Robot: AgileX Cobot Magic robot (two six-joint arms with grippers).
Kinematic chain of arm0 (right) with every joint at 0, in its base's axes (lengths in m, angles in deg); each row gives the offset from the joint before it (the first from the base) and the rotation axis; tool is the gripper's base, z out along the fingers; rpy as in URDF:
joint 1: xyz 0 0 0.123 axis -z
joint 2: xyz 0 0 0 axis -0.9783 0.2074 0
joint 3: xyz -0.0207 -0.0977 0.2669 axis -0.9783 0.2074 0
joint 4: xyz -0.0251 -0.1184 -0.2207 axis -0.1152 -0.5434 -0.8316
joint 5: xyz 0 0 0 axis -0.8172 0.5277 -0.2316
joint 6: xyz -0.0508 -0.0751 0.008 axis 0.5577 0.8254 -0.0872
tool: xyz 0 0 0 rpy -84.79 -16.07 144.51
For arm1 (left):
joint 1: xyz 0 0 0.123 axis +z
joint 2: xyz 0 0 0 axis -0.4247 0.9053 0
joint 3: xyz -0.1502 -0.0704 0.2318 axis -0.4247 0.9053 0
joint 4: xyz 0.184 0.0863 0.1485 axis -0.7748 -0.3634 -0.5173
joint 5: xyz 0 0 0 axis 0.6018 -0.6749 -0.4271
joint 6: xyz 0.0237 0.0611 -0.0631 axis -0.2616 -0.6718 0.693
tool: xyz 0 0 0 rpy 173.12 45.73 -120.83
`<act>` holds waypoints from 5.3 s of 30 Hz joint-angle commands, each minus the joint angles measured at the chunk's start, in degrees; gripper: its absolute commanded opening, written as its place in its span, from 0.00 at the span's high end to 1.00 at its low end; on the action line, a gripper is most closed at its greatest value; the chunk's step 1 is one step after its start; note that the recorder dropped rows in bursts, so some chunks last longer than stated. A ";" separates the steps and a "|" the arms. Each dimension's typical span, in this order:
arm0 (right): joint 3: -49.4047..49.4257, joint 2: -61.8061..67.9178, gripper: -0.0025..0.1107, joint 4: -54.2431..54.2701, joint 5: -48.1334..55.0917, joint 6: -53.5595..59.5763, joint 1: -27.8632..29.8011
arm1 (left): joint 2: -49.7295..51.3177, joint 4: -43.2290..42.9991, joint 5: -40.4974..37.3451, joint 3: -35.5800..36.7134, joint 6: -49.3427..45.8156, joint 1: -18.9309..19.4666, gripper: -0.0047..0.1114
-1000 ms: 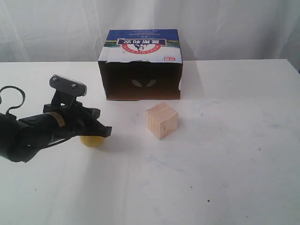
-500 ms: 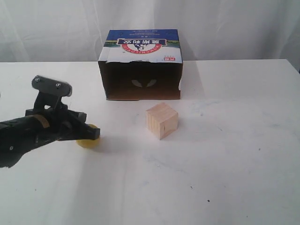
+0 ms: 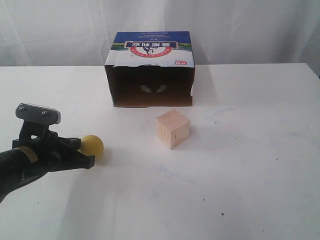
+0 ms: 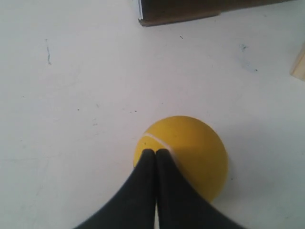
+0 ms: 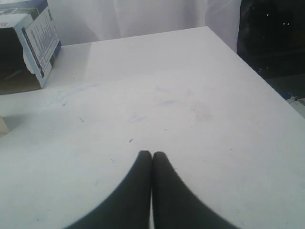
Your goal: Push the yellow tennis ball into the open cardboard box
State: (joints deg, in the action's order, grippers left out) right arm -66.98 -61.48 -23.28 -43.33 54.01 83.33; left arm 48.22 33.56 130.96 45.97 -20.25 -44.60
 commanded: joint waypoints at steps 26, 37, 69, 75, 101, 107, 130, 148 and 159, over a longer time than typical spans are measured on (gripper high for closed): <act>-0.06 -0.22 0.98 0.07 -0.50 0.12 -0.18 | -5.98 -0.80 -1.67 -7.77 4.85 -0.01 0.96; -0.06 -0.22 0.98 0.07 -0.50 0.12 -0.18 | -5.11 -18.89 -6.72 0.13 8.11 -0.01 0.96; -0.06 -0.22 0.98 0.07 -0.50 0.12 -0.18 | 8.35 -23.62 1.96 -9.28 13.47 5.50 0.96; -0.06 -0.22 0.98 0.07 -0.50 0.12 -0.18 | 11.75 -23.62 0.59 -15.84 13.47 5.50 0.96; -0.06 -0.22 0.98 0.07 -0.50 0.12 -0.18 | 13.53 -15.37 3.89 -21.21 13.06 10.15 0.96; -0.06 -0.22 0.98 0.07 -0.50 0.12 -0.18 | 15.87 -19.90 1.65 -21.32 18.26 10.78 0.96; -0.06 -0.22 0.98 0.07 -0.50 0.12 -0.18 | 21.46 -25.72 6.90 -25.15 24.88 10.78 0.96; -0.06 -0.22 0.98 0.07 -0.50 0.12 -0.18 | 21.86 -35.36 6.66 -25.86 29.58 10.78 0.96; -0.06 -0.22 0.98 0.07 -0.50 0.12 -0.18 | 23.35 -41.80 6.99 -25.97 31.88 10.78 0.96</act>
State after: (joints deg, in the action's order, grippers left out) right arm -66.98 -61.48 -23.28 -43.33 54.01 83.33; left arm 70.60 -7.21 137.79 20.27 11.09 -33.94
